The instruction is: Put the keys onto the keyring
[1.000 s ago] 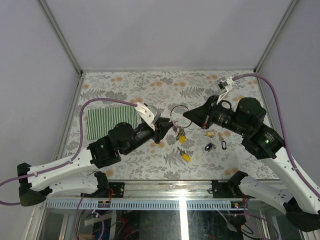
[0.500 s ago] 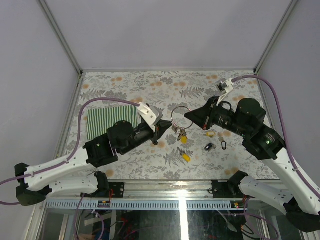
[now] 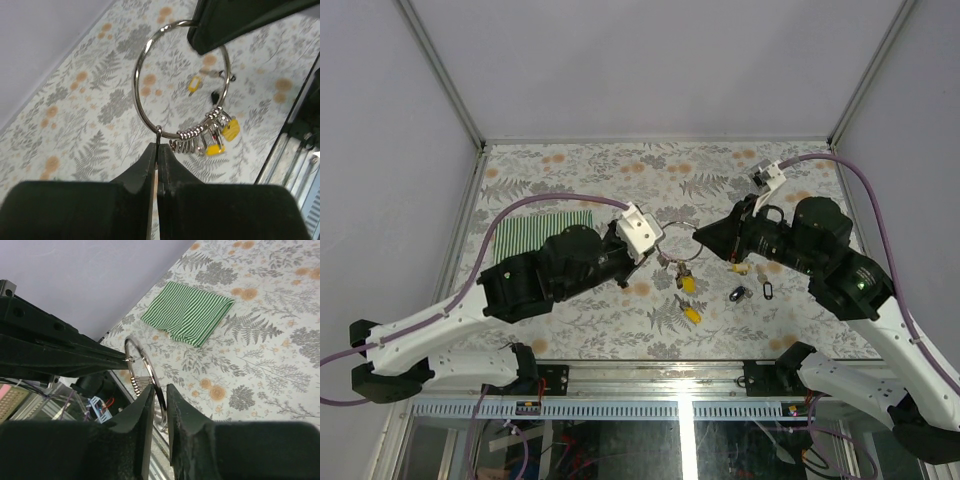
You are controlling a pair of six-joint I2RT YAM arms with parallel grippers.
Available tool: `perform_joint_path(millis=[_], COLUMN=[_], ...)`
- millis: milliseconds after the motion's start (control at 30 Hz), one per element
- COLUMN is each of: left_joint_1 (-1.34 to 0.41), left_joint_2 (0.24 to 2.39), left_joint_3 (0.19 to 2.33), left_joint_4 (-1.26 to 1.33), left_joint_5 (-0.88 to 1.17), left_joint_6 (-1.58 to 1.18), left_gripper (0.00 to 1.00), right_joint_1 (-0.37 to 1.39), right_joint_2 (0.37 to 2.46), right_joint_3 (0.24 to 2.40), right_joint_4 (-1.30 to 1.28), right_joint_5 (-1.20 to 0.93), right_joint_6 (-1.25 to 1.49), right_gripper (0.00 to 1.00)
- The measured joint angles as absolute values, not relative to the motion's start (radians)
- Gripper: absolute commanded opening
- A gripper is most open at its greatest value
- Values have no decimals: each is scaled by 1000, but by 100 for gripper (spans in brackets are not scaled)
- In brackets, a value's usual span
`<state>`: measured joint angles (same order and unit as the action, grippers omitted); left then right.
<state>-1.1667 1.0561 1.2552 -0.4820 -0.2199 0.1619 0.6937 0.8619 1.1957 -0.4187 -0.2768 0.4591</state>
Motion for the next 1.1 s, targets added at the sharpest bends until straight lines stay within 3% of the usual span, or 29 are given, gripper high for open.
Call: perform_joint_path(millis=[133,433,867,1100], left_joint_1=[-1166,-1166,-1166,-1166], left_joint_2=[1072,1150,1176,1179], left_joint_3=[1308,1386,1420,1428], left_joint_4=[-608,-787,-847,-848], left_joint_5=[-240,-264,-229,-188], left_joint_6=[200,239,241,236], left_gripper=[0,0,0,0], right_joint_1=[693,693,693,693], right_joint_2=[859,796,780,828], right_joint_3=[1210,1202,1085,1053], right_joint_4=[-432,-434,-373,-320], right_joint_5=[-268,-244,-281,-332], right_joint_6=[434,390,405,582], right_gripper=[30,33,39,40])
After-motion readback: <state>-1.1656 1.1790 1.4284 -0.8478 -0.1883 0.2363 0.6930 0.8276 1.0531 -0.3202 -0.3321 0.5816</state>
